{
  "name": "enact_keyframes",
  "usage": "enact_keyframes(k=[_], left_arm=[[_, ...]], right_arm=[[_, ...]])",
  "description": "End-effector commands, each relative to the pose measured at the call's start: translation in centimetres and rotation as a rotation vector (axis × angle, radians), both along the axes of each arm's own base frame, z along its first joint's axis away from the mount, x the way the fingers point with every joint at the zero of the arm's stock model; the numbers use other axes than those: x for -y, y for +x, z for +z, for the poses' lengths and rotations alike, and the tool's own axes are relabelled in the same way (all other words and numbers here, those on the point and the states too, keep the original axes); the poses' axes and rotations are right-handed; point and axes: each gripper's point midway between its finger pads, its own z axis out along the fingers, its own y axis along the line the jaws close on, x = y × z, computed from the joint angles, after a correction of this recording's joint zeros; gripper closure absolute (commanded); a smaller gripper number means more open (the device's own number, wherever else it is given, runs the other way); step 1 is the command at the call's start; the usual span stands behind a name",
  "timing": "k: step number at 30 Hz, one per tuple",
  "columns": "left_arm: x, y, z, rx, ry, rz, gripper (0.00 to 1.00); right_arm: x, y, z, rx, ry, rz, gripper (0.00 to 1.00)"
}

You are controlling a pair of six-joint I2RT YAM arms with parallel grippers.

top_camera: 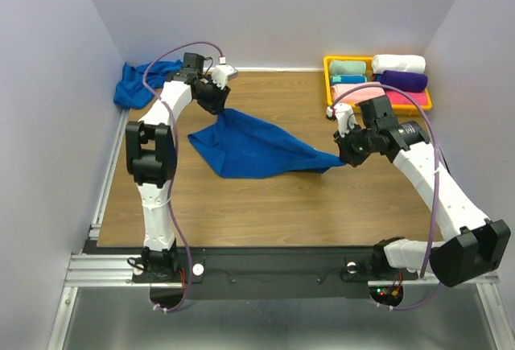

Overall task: Roll the towels
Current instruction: Flatten the towel

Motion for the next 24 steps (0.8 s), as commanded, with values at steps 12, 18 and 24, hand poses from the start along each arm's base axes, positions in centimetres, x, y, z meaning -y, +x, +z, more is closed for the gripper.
enact_keyframes(k=[12, 18, 24], left_arm=[[-3.8, -8.4, 3.7, 0.119, 0.082, -0.346, 0.34], [-1.1, -11.0, 2.1, 0.29, 0.134, -0.793, 0.28], [1.0, -9.4, -0.3, 0.328, 0.307, -1.009, 0.34]], right_arm=[[-1.1, 2.4, 0.2, 0.022, 0.031, 0.02, 0.99], [-1.2, 2.1, -0.8, -0.016, 0.034, 0.006, 0.99], [-1.1, 1.8, -1.8, -0.048, 0.029, -0.002, 0.99]])
